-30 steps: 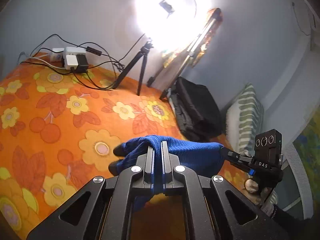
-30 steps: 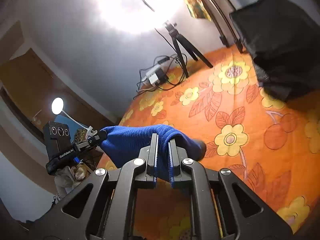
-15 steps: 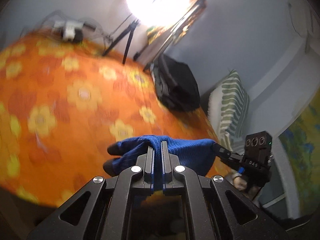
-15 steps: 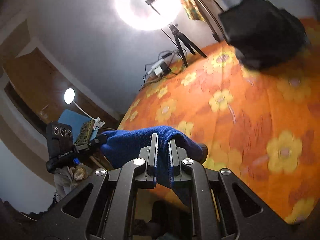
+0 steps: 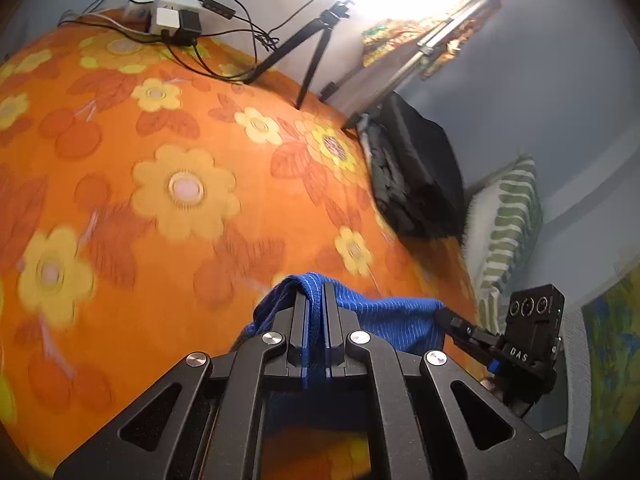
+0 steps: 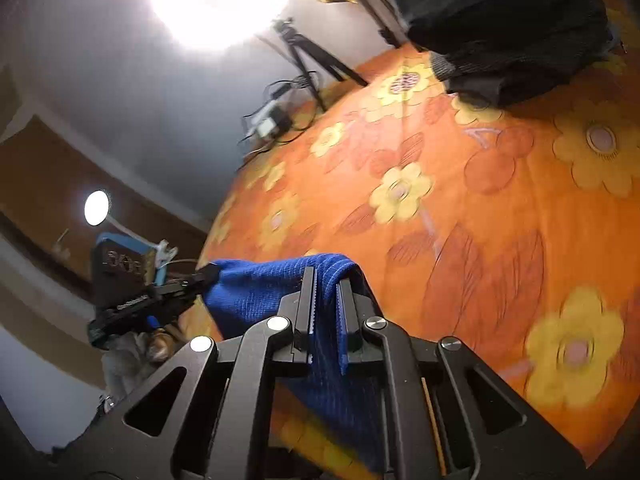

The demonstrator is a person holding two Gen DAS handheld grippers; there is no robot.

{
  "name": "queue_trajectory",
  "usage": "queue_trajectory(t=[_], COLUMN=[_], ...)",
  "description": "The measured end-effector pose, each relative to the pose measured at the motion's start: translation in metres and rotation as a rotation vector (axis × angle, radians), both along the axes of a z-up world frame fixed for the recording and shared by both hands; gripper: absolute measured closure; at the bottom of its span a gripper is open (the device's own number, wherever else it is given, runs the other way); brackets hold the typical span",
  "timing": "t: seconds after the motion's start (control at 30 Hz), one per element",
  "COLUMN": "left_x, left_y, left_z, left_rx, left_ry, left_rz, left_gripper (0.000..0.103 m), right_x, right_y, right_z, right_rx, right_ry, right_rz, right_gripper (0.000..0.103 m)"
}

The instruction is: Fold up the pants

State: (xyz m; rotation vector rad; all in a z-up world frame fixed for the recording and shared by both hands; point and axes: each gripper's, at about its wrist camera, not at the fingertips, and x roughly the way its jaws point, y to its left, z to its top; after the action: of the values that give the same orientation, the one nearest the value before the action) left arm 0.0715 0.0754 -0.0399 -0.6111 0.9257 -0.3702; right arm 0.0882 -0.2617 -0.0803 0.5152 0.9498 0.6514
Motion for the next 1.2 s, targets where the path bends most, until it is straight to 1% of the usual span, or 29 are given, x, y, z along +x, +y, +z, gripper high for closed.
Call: queue_trajectory(t=[0.03,0.1,0.2,0.3,0.33,0.4,0.47,0.53,0.63,0.67,0.73,0.77,0.8,0.9,0.97,1.03,1.1,1.2], left_x=[0.011,0.024,0.042,0.056,0.058,0.061,0.057,0.048,0.031,0.028,0.018,0.017,0.015,0.015,0.02,0.024,0.025,0.022], left_y=[0.0,0.002,0.002,0.0,-0.001,0.002,-0.001,-0.012,-0.028,-0.032,-0.039,-0.042,-0.044,-0.046,-0.044,-0.041,-0.04,-0.041], left_z=[-0.004,-0.013,-0.024,-0.027,-0.025,-0.022,-0.016,-0.008,-0.001,0.0,-0.001,-0.001,-0.002,-0.01,-0.019,-0.032,-0.041,-0.042], left_rx=[0.009,-0.002,0.023,0.097,0.133,0.167,0.193,0.265,0.324,0.33,0.342,0.348,0.356,0.388,0.396,0.388,0.397,0.416], left_ry=[0.008,0.028,0.049,0.053,0.039,0.024,0.0,-0.046,-0.099,-0.107,-0.123,-0.125,-0.126,-0.114,-0.079,-0.029,-0.003,-0.01], left_rz=[0.006,0.017,0.03,0.046,0.053,0.061,0.039,-0.007,-0.086,-0.108,-0.146,-0.161,-0.172,-0.183,-0.181,-0.18,-0.185,-0.196], left_gripper=[0.099,0.099,0.099,0.094,0.092,0.091,0.091,0.091,0.091,0.091,0.091,0.091,0.091,0.091,0.091,0.091,0.092,0.091], right_x=[0.008,0.021,0.035,0.043,0.045,0.049,0.051,0.052,0.05,0.048,0.043,0.039,0.032,0.015,0.006,0.004,0.002,0.0], right_y=[0.0,0.0,-0.001,0.002,0.002,0.002,0.003,0.004,0.007,0.008,0.01,0.011,0.014,0.024,0.033,0.041,0.048,0.053], right_z=[-0.004,-0.014,-0.026,-0.029,-0.03,-0.034,-0.037,-0.037,-0.032,-0.029,-0.021,-0.016,-0.008,0.009,0.015,0.013,0.006,-0.004], right_rx=[-0.009,-0.013,-0.005,-0.034,-0.045,-0.054,-0.06,-0.078,-0.109,-0.115,-0.159,-0.188,-0.233,-0.311,-0.335,-0.33,-0.336,-0.341], right_ry=[0.014,0.049,0.094,0.104,0.105,0.116,0.126,0.127,0.114,0.108,0.075,0.051,0.006,-0.103,-0.149,-0.141,-0.122,-0.099], right_rz=[-0.012,-0.033,-0.062,-0.084,-0.09,-0.102,-0.107,-0.103,-0.086,-0.082,-0.078,-0.084,-0.091,-0.063,-0.021,0.021,0.052,0.082], right_gripper=[0.094,0.094,0.094,0.094,0.094,0.094,0.094,0.094,0.094,0.093,0.092,0.089,0.086,0.086,0.086,0.086,0.086,0.086])
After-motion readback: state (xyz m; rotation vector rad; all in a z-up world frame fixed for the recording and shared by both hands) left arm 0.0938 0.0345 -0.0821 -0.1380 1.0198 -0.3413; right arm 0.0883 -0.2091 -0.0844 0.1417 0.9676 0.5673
